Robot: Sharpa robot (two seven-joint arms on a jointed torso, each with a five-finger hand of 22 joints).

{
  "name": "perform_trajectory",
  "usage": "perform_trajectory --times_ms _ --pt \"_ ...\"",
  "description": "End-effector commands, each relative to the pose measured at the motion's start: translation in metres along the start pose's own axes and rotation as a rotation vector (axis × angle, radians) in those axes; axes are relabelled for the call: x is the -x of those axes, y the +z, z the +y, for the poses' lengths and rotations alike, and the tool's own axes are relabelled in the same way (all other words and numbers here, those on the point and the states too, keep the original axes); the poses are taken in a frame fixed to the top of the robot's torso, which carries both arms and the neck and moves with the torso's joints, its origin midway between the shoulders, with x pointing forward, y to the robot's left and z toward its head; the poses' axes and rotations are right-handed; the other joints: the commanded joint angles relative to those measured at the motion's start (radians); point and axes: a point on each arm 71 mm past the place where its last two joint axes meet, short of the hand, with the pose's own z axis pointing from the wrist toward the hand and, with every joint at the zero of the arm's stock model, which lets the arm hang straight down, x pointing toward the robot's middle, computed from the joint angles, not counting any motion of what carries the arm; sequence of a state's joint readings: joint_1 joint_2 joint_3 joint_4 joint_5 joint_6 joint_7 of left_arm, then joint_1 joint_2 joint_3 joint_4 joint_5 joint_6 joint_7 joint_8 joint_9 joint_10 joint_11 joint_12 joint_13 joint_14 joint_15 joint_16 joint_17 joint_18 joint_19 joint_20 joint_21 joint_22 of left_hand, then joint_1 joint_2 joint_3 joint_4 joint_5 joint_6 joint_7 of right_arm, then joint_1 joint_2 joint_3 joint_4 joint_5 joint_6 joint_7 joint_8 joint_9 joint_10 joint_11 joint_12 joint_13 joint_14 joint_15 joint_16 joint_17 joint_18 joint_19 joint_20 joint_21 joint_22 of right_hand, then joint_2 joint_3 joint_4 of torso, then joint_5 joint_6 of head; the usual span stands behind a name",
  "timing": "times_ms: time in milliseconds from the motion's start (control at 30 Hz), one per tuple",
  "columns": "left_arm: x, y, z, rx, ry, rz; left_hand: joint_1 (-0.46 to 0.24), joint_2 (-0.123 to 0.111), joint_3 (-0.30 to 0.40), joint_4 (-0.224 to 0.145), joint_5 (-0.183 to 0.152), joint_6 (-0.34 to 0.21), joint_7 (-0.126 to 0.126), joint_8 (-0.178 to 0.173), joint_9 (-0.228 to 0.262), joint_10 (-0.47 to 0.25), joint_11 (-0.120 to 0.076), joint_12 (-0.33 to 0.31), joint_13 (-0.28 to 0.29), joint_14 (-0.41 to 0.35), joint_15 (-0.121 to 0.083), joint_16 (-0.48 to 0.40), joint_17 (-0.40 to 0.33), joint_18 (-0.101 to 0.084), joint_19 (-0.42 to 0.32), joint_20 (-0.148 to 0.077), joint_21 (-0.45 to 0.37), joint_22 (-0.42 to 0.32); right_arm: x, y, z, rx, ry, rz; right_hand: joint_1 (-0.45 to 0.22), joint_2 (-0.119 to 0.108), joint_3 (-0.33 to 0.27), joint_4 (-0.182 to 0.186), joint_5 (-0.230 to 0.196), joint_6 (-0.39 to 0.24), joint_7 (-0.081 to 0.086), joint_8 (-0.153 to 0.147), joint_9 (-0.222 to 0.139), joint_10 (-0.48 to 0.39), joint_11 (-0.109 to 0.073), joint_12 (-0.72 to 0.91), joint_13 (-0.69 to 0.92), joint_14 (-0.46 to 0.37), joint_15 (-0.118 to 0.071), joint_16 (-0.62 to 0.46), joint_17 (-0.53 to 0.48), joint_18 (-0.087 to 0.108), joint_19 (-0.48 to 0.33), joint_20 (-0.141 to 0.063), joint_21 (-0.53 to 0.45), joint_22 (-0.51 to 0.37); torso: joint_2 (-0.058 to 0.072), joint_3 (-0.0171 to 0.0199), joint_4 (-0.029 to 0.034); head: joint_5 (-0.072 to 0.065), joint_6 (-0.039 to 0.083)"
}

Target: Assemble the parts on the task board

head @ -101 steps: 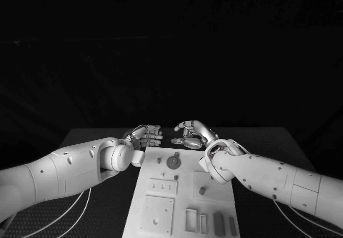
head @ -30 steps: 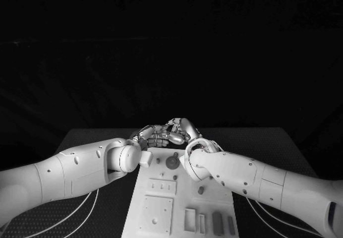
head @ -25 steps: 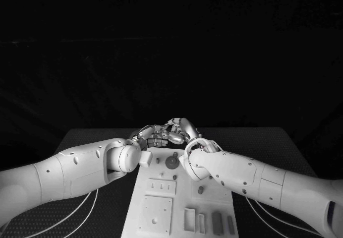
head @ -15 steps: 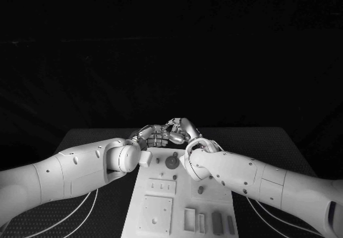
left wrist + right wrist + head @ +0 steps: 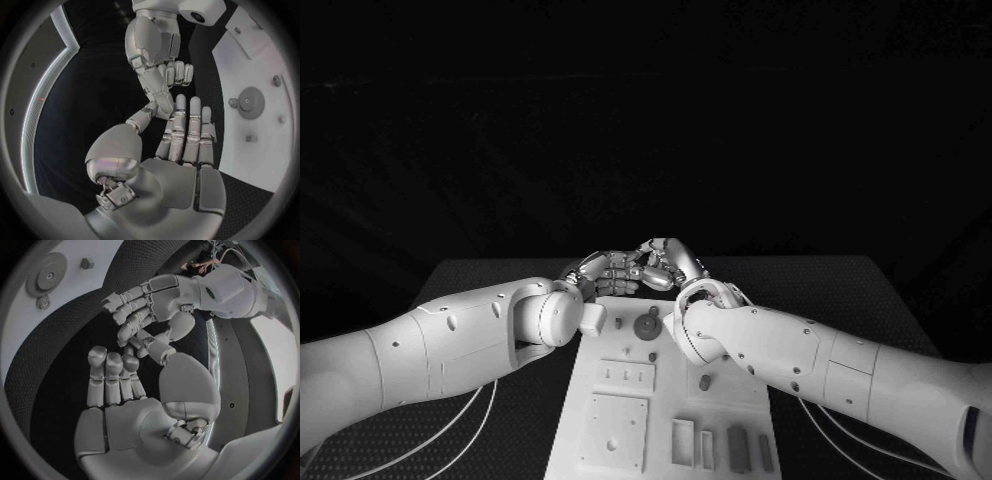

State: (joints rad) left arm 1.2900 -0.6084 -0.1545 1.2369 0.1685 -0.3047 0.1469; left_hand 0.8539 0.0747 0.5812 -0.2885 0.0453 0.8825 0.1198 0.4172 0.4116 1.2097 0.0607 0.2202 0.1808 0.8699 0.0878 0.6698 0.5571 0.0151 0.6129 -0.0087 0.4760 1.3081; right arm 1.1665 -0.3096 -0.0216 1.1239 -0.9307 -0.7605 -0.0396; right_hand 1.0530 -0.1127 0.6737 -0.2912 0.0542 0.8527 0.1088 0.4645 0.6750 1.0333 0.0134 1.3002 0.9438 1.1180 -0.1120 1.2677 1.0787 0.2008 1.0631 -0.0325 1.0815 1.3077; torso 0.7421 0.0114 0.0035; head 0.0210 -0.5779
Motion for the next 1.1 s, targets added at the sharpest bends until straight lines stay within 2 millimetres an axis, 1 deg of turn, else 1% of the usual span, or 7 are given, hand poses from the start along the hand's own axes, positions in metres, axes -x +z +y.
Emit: perform_trajectory --times_ms 33,233,267,367,533,667,1100 --pt "-0.0038 -0.0001 -0.0005 -0.003 -0.003 0.024 0.013 -0.001 -0.004 -0.001 0.004 0.007 0.003 0.003 0.001 0.007 0.004 -0.005 -0.002 -0.004 0.000 -0.006 -0.001 -0.015 0.002 0.001 -0.001 0.017 -0.0012 -0.0003 0.0011 0.003 0.012 0.003 -0.009 0.021 -0.014 -0.001 -0.006 0.228 -0.059 0.005 0.003 -0.071 -0.064 0.002 0.003 0.022 -0.033 0.005 0.002 0.061 0.001 -0.005 0.008 0.019 0.000 0.0000 -0.0005 -0.001 0.000" --pt "-0.0038 0.0000 -0.0004 -0.002 -0.003 0.025 0.014 -0.002 -0.004 -0.002 0.004 0.007 0.003 0.002 0.001 0.007 0.004 -0.005 -0.002 -0.005 0.000 -0.006 -0.001 -0.015 0.002 0.001 -0.001 0.017 -0.0032 -0.0003 0.0008 0.000 0.018 0.031 -0.036 0.068 -0.092 -0.004 -0.005 0.206 -0.053 -0.004 0.008 -0.084 -0.060 0.002 0.011 0.012 -0.032 0.003 0.007 0.061 -0.015 -0.007 0.014 0.018 0.000 -0.0008 0.0003 -0.001 0.000" --pt "-0.0037 -0.0001 -0.0003 -0.002 -0.003 0.025 0.014 -0.002 -0.004 -0.002 0.004 0.007 0.003 0.002 0.001 0.007 0.004 -0.005 -0.002 -0.005 0.000 -0.006 -0.001 -0.015 0.002 0.001 -0.001 0.017 -0.0033 -0.0003 0.0008 0.000 0.019 0.033 -0.036 0.072 -0.099 -0.004 -0.005 0.204 -0.052 -0.007 0.007 -0.085 -0.059 0.002 0.011 0.011 -0.031 0.002 0.007 0.061 -0.017 -0.007 0.014 0.018 0.000 -0.0008 0.0003 -0.001 0.000" --pt "-0.0036 -0.0001 -0.0002 -0.001 -0.003 0.025 0.015 -0.003 -0.004 -0.002 0.004 0.006 0.003 0.002 0.001 0.007 0.004 -0.006 -0.002 -0.005 0.000 -0.006 -0.002 -0.015 0.001 0.001 -0.001 0.017 -0.0037 -0.0002 0.0009 0.004 0.019 0.040 -0.028 0.088 -0.113 -0.003 -0.005 0.176 -0.042 -0.034 -0.008 -0.091 -0.052 0.005 0.017 0.006 -0.027 0.003 0.010 0.061 -0.025 -0.007 0.014 0.017 0.000 -0.0008 -0.0004 0.000 -0.001" --pt "-0.0037 0.0000 -0.0002 0.000 -0.003 0.026 0.016 -0.003 -0.004 -0.002 0.004 0.006 0.004 0.002 0.000 0.006 0.005 -0.007 -0.002 -0.005 0.000 -0.006 -0.002 -0.015 0.001 0.001 -0.001 0.017 -0.0046 -0.0004 0.0011 0.008 0.024 0.046 -0.013 0.097 -0.094 -0.001 -0.005 0.159 -0.031 -0.071 -0.038 -0.097 -0.041 0.008 0.024 0.003 -0.017 0.004 0.014 0.061 -0.030 -0.003 0.016 0.015 0.000 -0.0007 -0.0002 0.001 0.000" --pt "-0.0038 0.0001 -0.0001 0.001 -0.003 0.026 0.016 -0.004 -0.004 -0.002 0.004 0.005 0.004 0.001 0.000 0.006 0.005 -0.007 -0.002 -0.005 0.001 -0.007 -0.002 -0.015 0.001 0.001 -0.002 0.017 -0.0045 -0.0004 0.0013 0.014 0.024 0.044 -0.015 0.099 -0.066 0.003 -0.005 0.158 -0.026 -0.089 -0.055 -0.099 -0.036 0.009 0.027 0.002 -0.012 0.004 0.015 0.061 -0.031 0.002 0.017 0.013 0.000 -0.0005 0.0002 0.000 -0.001" --pt "-0.0019 -0.0001 0.0004 0.002 -0.003 0.023 0.017 -0.004 -0.004 -0.002 0.004 0.005 0.005 0.001 0.000 0.006 0.005 -0.008 -0.003 -0.005 0.001 -0.007 -0.002 -0.015 0.001 0.002 -0.002 0.017 0.0012 -0.0002 -0.0018 0.023 0.017 0.010 -0.025 0.111 -0.026 0.003 -0.005 0.170 -0.023 -0.096 -0.065 -0.095 -0.033 0.010 0.030 0.007 -0.009 0.005 0.016 0.061 -0.024 0.005 0.020 0.011 0.000 0.0003 -0.0005 0.002 -0.004"
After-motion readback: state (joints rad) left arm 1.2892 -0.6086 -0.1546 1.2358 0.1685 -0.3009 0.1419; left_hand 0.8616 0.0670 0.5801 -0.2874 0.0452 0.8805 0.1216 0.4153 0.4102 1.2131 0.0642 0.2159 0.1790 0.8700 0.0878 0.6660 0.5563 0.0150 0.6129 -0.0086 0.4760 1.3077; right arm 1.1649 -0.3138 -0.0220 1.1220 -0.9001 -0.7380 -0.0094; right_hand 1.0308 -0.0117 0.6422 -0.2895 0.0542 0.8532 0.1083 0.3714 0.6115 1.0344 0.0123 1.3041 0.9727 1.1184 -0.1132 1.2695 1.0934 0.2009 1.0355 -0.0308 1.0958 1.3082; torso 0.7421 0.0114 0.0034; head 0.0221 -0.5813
